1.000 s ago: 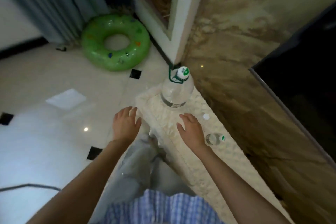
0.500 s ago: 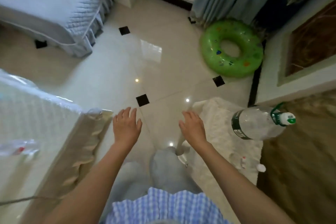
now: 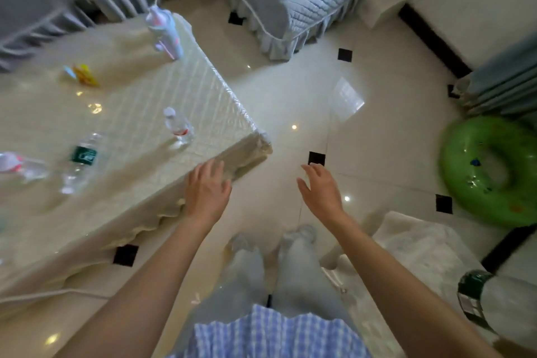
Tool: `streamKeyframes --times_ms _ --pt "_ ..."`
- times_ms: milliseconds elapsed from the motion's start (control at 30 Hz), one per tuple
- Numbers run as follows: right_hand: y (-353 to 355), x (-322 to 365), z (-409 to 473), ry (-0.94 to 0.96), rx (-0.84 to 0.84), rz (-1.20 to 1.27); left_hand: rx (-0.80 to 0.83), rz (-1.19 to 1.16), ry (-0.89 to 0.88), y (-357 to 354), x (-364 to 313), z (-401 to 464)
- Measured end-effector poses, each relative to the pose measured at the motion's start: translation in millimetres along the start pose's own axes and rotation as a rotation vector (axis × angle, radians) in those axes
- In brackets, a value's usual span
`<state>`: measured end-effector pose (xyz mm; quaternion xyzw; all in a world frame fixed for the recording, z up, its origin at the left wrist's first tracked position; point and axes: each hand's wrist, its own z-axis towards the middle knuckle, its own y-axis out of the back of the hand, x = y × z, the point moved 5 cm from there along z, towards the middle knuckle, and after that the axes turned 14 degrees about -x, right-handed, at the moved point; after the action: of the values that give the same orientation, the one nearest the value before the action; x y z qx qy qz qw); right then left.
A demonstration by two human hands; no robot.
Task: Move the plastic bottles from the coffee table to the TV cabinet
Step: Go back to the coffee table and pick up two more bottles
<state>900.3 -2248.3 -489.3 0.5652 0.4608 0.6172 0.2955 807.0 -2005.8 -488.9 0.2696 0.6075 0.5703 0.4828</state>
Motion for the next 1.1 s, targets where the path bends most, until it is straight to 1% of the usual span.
streamKeyframes --times_ms 133,233,300,433,567,867,1100 --pt "-31 67 13 0.115 0.058 -0.002 -0.057 0.016 0.086 28 65 -5" --pt "-48 113 24 0.247 0.078 -0.004 -0.101 0.021 0.148 46 100 -6" --pt "-57 141 34 0.33 0.089 0.0 -0.135 0.022 0.184 56 118 -3" --pt "-72 191 64 0.427 0.108 0.046 -0.173 0.039 0.284 68 152 7" --pt "-90 238 99 0.557 0.097 0.098 -0.206 0.059 0.365 78 185 21" --pt "-132 345 156 0.796 0.225 0.14 -0.2 0.139 0.605 96 262 45" --pt "-175 425 165 0.992 0.299 0.133 -0.255 0.157 0.826 115 314 20"
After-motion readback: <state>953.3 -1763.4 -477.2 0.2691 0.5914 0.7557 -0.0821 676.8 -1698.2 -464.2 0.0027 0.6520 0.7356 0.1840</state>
